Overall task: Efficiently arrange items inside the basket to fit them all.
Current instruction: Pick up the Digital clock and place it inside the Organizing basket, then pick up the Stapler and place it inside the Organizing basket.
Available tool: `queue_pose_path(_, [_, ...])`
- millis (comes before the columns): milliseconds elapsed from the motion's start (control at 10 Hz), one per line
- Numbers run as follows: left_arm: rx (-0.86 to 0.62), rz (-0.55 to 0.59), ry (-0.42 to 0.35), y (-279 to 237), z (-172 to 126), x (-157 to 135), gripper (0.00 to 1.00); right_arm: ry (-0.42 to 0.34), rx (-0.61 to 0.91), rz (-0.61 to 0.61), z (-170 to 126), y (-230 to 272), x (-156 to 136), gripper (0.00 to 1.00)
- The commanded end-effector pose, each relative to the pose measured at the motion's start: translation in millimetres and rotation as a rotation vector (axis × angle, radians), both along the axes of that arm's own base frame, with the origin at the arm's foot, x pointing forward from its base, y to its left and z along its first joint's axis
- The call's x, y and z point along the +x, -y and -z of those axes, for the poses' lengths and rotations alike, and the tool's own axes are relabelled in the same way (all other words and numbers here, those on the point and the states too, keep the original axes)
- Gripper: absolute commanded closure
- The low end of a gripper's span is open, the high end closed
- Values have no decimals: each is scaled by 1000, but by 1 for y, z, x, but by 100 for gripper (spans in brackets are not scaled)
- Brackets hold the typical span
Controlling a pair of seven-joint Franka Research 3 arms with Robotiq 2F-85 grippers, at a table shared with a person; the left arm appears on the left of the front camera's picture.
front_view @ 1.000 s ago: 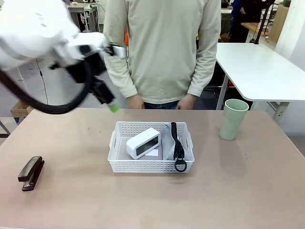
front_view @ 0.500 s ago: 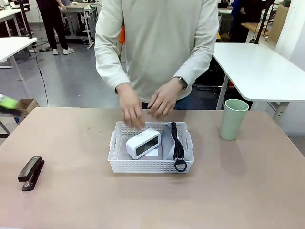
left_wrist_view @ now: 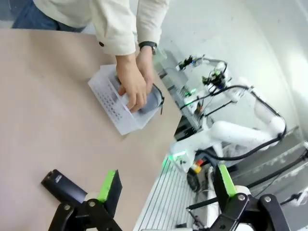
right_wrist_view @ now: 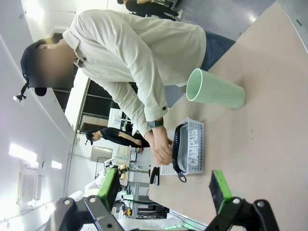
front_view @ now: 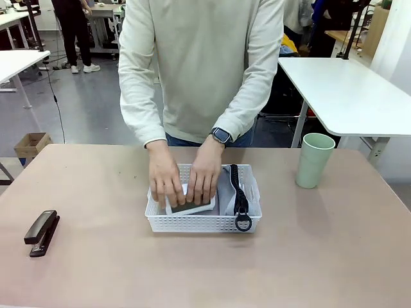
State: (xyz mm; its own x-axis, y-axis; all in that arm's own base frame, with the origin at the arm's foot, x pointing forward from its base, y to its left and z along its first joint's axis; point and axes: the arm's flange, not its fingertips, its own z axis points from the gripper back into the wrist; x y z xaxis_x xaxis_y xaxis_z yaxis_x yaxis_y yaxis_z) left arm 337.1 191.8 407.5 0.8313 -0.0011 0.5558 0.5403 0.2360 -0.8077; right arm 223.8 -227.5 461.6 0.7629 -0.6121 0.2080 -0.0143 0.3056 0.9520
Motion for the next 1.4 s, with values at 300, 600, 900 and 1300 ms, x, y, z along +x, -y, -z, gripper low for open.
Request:
queue_pose_path(300, [59,23,5,9,-14,-3,0,39,1,-1,0,0,1,0])
queue_pose_path(600, [59,23,5,9,-14,-3,0,39,1,-1,0,0,1,0])
queue_pose_path(900, [59,23,5,9,-14,-3,0,39,1,-1,0,0,1,0])
queue_pose_path(1300, [54,15,11,8,-14,1,0,39,1,-1,0,0,1,0])
